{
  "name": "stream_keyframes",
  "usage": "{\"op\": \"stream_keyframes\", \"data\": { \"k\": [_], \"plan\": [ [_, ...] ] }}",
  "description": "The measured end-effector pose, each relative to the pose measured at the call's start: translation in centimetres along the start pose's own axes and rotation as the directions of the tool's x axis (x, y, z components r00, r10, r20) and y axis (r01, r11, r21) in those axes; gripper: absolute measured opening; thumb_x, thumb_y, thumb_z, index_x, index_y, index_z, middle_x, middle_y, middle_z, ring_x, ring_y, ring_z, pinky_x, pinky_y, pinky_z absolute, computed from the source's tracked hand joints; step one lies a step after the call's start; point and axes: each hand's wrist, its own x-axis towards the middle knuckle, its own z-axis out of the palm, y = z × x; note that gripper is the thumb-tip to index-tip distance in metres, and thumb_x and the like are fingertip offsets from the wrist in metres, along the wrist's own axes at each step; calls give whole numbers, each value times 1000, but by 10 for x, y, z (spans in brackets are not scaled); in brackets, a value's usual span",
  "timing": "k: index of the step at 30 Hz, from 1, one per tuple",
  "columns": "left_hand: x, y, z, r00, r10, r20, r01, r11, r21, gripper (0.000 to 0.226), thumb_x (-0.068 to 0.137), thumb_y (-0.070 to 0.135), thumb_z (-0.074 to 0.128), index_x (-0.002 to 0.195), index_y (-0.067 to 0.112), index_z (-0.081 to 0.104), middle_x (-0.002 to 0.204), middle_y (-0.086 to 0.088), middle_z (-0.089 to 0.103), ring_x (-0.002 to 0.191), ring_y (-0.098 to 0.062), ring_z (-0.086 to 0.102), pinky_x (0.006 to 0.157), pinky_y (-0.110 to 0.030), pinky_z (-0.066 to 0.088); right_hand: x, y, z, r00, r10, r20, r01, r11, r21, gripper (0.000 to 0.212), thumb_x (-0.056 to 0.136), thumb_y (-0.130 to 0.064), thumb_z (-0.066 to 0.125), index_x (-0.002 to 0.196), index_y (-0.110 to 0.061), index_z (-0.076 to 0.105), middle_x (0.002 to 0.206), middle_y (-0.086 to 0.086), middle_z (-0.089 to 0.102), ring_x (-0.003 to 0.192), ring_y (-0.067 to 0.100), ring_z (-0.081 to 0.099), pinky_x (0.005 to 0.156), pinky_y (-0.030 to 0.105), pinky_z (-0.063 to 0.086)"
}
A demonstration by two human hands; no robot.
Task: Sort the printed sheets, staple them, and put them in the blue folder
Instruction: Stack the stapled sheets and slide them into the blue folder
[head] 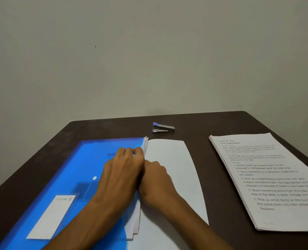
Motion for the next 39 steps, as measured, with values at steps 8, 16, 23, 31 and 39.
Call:
{"op": "stream_keyframes", "data": {
  "k": [8,16,23,31,39],
  "plan": [
    [-2,-11,-6,998,-4,-58,-1,997,-79,81,41,-6,95,76,25,28,57,0,41,53,-31,51,46,-23,9,18,2,33,993,-111,-48,106,989,-101,20,106,-20,45,112,-6,59,112,13,70,87,31,63,70,34,33],
    [0,-14,-7,997,-2,-73,-11,983,-181,75,40,-7,88,70,21,25,63,12,15,53,-24,24,53,-19,0,15,10,18,992,-125,-5,125,992,10,20,105,-21,49,118,-10,60,115,17,68,107,39,64,74,34,40],
    [-4,-8,16,999,4,-46,-10,992,-129,61,41,-21,80,61,16,36,54,2,31,51,-20,23,49,-20,5,-42,110,-108,881,27,-473,32,993,117,24,97,-25,69,121,-28,71,88,-9,72,78,11,66,75,30,53],
    [-5,-9,21,999,-10,-37,6,994,-110,55,42,-20,81,61,14,42,52,-2,39,44,-27,36,49,-19,9,-98,254,-193,717,482,-503,-589,806,-67,50,84,-51,83,111,-12,66,96,1,68,82,20,61,67,32,42],
    [-5,-11,28,1000,12,-25,-15,992,-122,58,40,-15,82,63,18,41,55,5,32,52,-17,19,49,-17,5,-102,275,-178,668,528,-525,-430,849,306,24,88,-20,84,99,-22,62,88,7,70,78,27,72,71,50,63]
  ]
}}
